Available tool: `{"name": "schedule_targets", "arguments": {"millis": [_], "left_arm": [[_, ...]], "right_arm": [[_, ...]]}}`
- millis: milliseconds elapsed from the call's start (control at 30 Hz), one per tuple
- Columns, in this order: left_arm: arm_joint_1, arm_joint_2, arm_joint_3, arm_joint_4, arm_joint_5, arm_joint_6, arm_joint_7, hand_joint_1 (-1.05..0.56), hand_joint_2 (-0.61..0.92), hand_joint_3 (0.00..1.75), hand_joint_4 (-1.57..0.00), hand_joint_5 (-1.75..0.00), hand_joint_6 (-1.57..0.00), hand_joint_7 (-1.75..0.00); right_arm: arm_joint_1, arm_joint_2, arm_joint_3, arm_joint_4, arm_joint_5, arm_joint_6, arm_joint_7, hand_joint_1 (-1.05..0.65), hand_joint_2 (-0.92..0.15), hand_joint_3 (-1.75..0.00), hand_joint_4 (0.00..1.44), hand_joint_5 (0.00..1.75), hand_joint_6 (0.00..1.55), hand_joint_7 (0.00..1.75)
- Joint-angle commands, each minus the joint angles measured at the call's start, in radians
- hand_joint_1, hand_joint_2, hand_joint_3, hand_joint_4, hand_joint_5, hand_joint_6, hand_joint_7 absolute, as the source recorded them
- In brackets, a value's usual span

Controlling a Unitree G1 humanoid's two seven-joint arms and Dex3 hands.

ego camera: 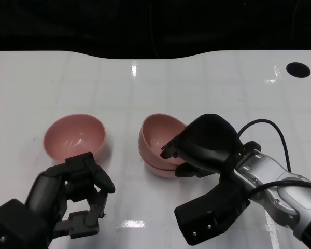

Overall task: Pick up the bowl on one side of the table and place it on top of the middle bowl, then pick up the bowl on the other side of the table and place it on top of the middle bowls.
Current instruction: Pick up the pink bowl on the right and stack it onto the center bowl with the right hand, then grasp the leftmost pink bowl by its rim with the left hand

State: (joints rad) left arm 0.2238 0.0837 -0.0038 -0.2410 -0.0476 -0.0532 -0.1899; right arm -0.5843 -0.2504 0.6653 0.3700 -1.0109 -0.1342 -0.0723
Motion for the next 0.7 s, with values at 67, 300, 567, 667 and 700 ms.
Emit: {"name": "schedule_targets", "arguments": {"millis": [67, 300, 567, 667, 700], "left_arm": [[0.002, 0.013, 0.009, -0.001, -0.009, 0.001, -0.001, -0.16, 0.46, 1.19, -0.84, -1.75, -0.86, -1.41], [-0.001, 0.011, 0.011, 0.01, -0.024, -0.008, -0.005, -0.16, 0.45, 1.2, -0.84, -1.75, -0.86, -1.41], [0.0, 0.013, 0.014, 0.007, -0.024, -0.006, -0.001, -0.17, 0.42, 1.25, -0.84, -1.75, -0.87, -1.41], [0.001, 0.013, 0.014, 0.006, -0.025, -0.002, -0.001, -0.17, 0.42, 1.25, -0.84, -1.75, -0.87, -1.41], [0.001, 0.013, 0.014, 0.006, -0.025, -0.002, -0.001, -0.17, 0.42, 1.25, -0.84, -1.75, -0.87, -1.41]], "right_arm": [[0.018, -0.016, -0.042, -0.035, 0.054, -0.009, 0.024, -0.52, -0.92, -0.21, 0.76, 0.84, 0.78, 0.0], [0.066, -0.025, -0.095, -0.121, 0.112, -0.008, 0.051, -0.59, -0.92, -0.17, 0.64, 0.65, 0.64, 0.0], [0.136, -0.059, -0.156, -0.237, 0.145, -0.015, 0.083, -0.6, -0.92, -0.1, 0.6, 0.61, 0.64, 0.01], [0.149, -0.062, -0.168, -0.248, 0.149, -0.024, 0.082, -0.6, -0.92, -0.09, 0.61, 0.6, 0.65, 0.01], [0.15, -0.062, -0.169, -0.249, 0.149, -0.025, 0.083, -0.59, -0.92, -0.09, 0.61, 0.6, 0.65, 0.01]]}}
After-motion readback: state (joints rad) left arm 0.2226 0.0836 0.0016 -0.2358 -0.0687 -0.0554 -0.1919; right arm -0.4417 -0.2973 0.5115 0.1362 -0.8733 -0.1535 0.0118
